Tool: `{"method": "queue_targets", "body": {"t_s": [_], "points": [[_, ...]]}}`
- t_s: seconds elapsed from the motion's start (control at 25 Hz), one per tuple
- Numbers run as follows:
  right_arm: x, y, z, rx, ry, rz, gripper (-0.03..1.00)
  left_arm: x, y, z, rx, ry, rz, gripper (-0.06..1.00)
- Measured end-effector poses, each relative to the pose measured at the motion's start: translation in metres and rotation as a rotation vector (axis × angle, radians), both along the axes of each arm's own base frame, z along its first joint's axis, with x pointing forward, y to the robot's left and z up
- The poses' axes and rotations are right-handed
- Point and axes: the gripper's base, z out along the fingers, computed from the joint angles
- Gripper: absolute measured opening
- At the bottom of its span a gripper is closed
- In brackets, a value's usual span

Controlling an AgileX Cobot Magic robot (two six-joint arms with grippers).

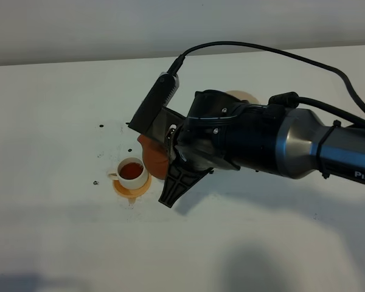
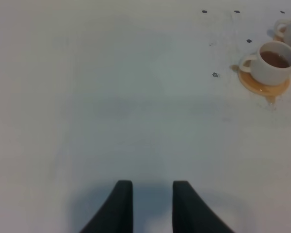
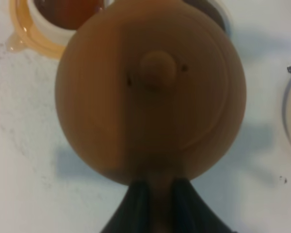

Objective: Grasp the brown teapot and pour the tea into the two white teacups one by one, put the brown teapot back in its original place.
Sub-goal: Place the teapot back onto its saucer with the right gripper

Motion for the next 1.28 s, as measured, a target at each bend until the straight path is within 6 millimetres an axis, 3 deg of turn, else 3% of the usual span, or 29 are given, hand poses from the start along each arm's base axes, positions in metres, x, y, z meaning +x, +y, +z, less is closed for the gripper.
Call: {"method": "queue_targets", "body": {"t_s": [0.6,0.96,1.28], "points": [[0.011,-0.006,-0.033,0.105,0.046,-0.056,0.09,0.0,0.0,0.0,0.0,0.0,0.0,0.22],[0.01,-0.022,-0.056,0.141,0.089,-0.109,0.09,0.0,0.0,0.0,0.0,0.0,0.0,0.22],[0.004,-0.025,-0.07,0.194,0.087,-0.112,0.09,0.0,0.0,0.0,0.0,0.0,0.0,0.22]]}}
